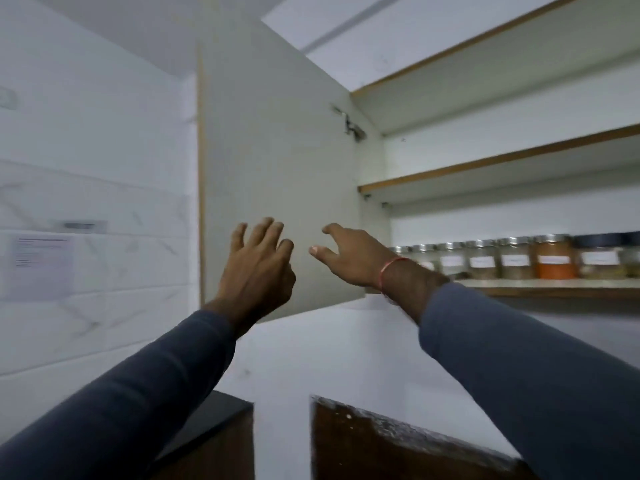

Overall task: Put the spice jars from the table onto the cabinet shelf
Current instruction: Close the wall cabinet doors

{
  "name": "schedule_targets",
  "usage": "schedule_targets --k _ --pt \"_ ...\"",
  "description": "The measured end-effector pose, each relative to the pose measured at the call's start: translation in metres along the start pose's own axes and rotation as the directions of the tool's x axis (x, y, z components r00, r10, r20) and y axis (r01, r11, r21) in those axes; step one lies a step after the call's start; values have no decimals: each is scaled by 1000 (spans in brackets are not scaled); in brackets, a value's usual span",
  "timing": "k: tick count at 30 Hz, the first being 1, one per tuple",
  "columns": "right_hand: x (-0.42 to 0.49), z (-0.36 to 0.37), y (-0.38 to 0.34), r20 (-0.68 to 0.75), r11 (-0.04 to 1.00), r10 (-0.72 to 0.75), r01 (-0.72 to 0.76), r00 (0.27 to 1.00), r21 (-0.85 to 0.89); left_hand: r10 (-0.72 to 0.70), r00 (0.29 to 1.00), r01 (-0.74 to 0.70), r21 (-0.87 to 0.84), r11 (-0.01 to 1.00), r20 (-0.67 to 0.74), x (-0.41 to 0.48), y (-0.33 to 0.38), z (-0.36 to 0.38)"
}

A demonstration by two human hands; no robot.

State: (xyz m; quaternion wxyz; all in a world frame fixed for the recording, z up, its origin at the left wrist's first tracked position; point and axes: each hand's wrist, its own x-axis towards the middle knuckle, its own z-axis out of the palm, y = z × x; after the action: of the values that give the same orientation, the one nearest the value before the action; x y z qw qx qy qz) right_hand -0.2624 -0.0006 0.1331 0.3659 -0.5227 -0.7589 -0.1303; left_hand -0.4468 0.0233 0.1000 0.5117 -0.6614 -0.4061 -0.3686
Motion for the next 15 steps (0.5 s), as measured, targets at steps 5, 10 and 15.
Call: schedule_targets --k 5,10,15 --pt "27 14 -82 57 987 -112 104 992 121 -434 897 438 -47 898 78 -20 -58 -22" --pt "28 29 -112 151 972 -128 94 980 214 -587 593 754 -636 164 551 -34 -67 -24" --pt "24 34 -121 103 966 -75 46 992 256 -605 545 805 -565 182 581 -44 -65 -15"
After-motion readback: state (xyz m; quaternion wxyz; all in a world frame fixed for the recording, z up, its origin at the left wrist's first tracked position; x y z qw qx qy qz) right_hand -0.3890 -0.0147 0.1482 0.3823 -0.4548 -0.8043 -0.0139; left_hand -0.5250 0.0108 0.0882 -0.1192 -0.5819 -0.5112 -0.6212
